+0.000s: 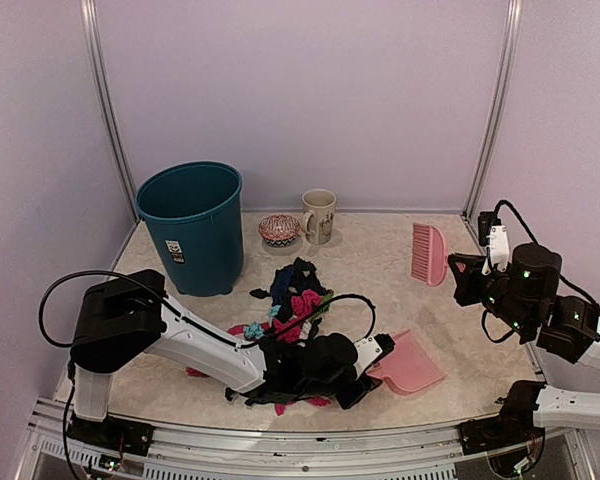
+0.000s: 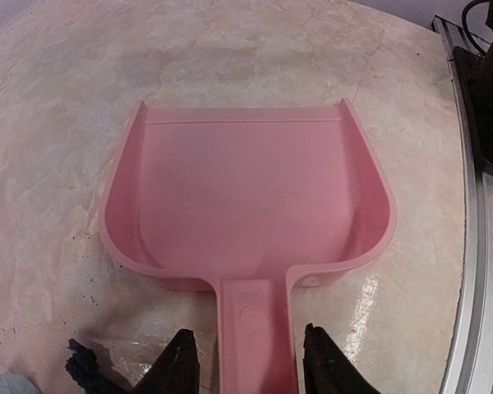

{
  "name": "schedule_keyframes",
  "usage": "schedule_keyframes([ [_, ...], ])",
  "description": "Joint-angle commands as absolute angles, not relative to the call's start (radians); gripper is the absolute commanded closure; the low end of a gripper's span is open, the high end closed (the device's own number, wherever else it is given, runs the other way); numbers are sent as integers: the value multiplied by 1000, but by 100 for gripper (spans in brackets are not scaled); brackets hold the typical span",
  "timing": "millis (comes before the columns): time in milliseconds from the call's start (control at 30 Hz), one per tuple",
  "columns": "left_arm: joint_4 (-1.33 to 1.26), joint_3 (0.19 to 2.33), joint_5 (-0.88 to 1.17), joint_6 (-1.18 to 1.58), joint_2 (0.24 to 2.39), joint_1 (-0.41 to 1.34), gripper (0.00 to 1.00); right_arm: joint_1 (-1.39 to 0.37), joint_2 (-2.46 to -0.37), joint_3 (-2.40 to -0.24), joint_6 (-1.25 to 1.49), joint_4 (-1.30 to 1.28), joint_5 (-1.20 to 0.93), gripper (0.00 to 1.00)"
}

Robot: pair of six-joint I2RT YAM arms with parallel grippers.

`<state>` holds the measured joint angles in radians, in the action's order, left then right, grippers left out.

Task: Sweep away the paper scraps from the table
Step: Pick up the dustpan from the center of the board.

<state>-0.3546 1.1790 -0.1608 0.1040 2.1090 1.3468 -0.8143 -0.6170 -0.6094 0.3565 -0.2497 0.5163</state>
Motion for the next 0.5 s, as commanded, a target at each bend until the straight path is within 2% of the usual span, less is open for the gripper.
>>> schedule_keyframes([
  [0,-362,1198,-146,103,2136,1339,57,-804,-614,-603,362,-224,514,100],
  [267,-367,1196,-144,103,2131,1338,58,-803,-614,-605,357,-224,516,100],
  [467,-366,1200,-139,98,2124,1338,65,-803,-621,-606,353,-223,521,100],
])
